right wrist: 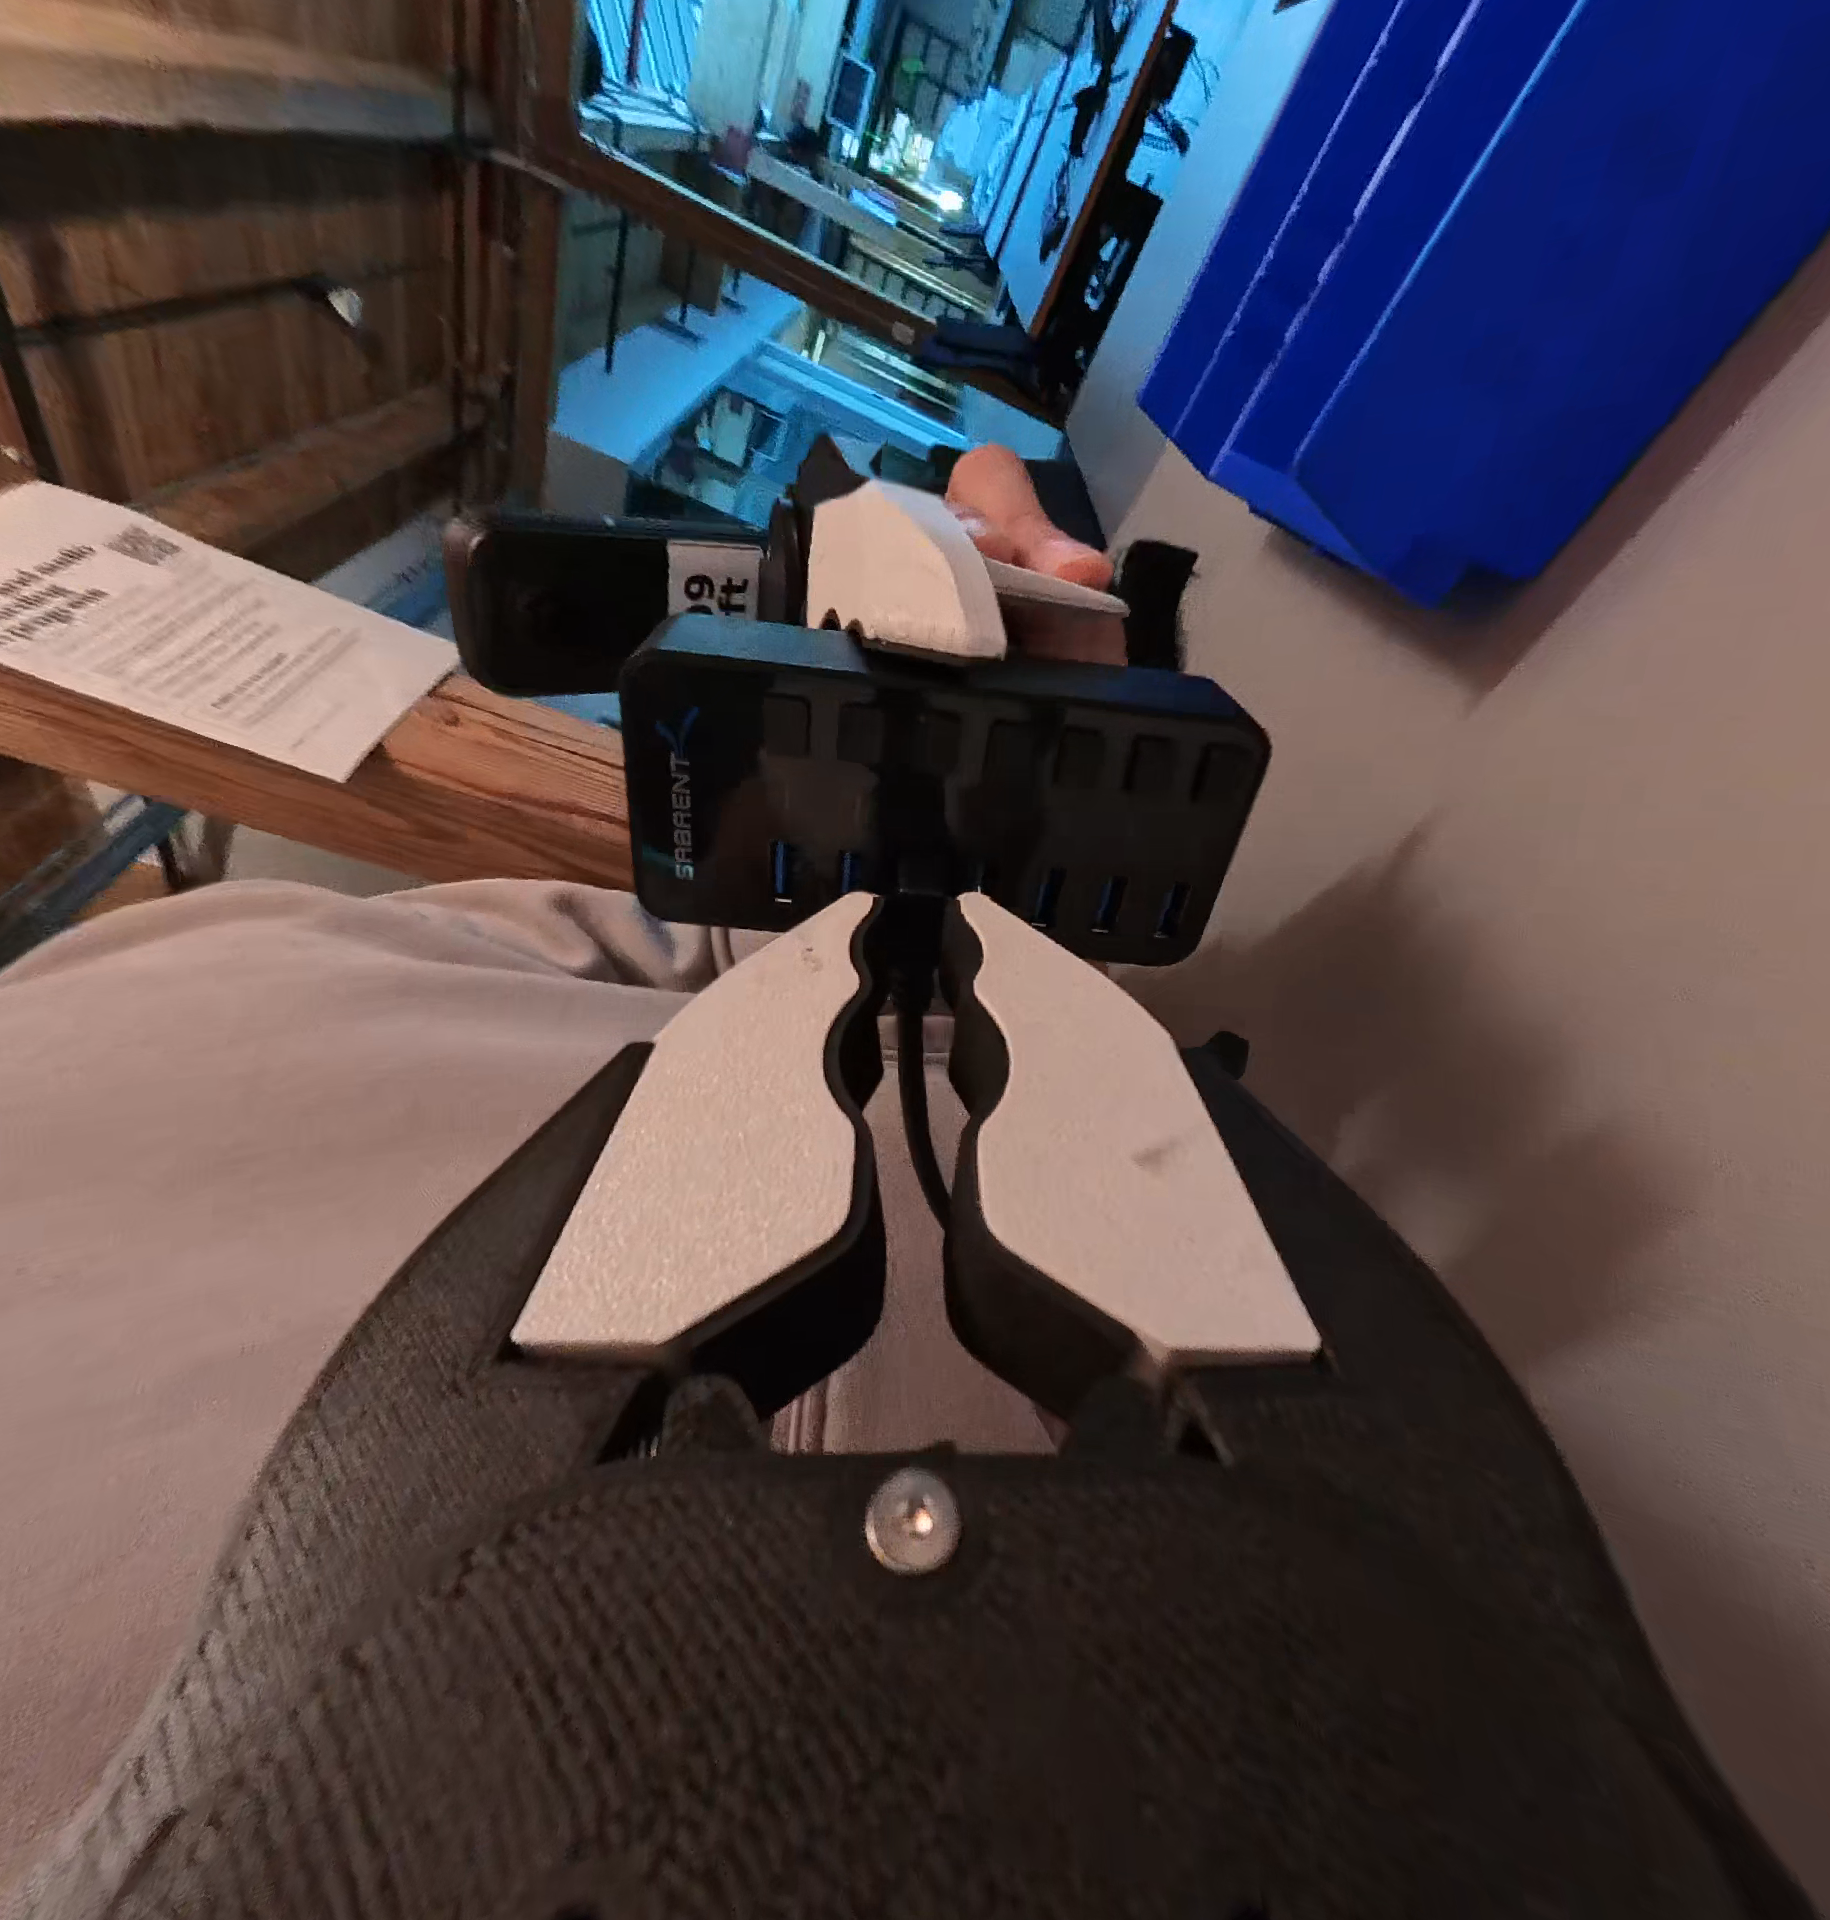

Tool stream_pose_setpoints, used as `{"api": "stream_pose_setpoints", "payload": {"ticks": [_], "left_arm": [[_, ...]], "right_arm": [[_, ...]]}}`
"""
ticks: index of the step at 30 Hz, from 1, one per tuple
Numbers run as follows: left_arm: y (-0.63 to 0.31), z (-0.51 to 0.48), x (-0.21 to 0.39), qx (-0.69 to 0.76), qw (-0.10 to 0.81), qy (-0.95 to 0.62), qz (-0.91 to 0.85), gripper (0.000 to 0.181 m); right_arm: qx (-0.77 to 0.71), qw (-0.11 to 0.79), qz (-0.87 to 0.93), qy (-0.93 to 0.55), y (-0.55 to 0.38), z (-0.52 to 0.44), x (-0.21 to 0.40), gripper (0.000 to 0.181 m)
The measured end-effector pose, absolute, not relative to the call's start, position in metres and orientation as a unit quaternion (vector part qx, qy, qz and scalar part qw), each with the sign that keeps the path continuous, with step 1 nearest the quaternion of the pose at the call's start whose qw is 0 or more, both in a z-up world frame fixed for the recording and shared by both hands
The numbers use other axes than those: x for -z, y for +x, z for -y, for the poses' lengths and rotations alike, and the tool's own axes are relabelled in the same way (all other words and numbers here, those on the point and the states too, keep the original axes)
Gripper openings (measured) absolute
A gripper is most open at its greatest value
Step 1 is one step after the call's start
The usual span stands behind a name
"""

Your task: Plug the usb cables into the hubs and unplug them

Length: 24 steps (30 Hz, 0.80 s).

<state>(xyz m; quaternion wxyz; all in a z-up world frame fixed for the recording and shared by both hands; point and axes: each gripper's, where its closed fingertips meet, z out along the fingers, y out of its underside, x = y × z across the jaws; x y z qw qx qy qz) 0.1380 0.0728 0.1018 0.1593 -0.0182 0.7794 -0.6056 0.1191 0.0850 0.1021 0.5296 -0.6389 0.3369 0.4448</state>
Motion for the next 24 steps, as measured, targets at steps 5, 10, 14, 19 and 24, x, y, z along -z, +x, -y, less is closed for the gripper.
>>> {"api": "stream_pose_setpoints", "payload": {"ticks": [5, 10, 14, 19, 24], "left_arm": [[0.139, -0.062, -0.099, 0.59, 0.174, -0.025, -0.788, 0.059], [0.138, -0.05, -0.101, 0.578, 0.18, -0.017, -0.795, 0.059], [0.14, -0.048, -0.107, 0.585, 0.188, -0.017, -0.789, 0.059], [0.142, -0.046, -0.114, 0.624, 0.177, -0.034, -0.76, 0.06], [0.138, -0.045, -0.11, 0.641, 0.146, -0.052, -0.751, 0.061]], "right_arm": [[-0.43, 0.517, -0.335, -0.66, 0.12, -0.072, -0.1, 0.01], [-0.409, 0.501, -0.324, -0.69, 0.119, -0.059, -0.102, 0.01], [-0.407, 0.513, -0.331, -0.679, 0.122, -0.056, -0.106, 0.009], [-0.441, 0.55, -0.346, -0.619, 0.126, -0.058, -0.113, 0.009], [-0.482, 0.555, -0.36, -0.575, 0.122, -0.059, -0.109, 0.009]]}}
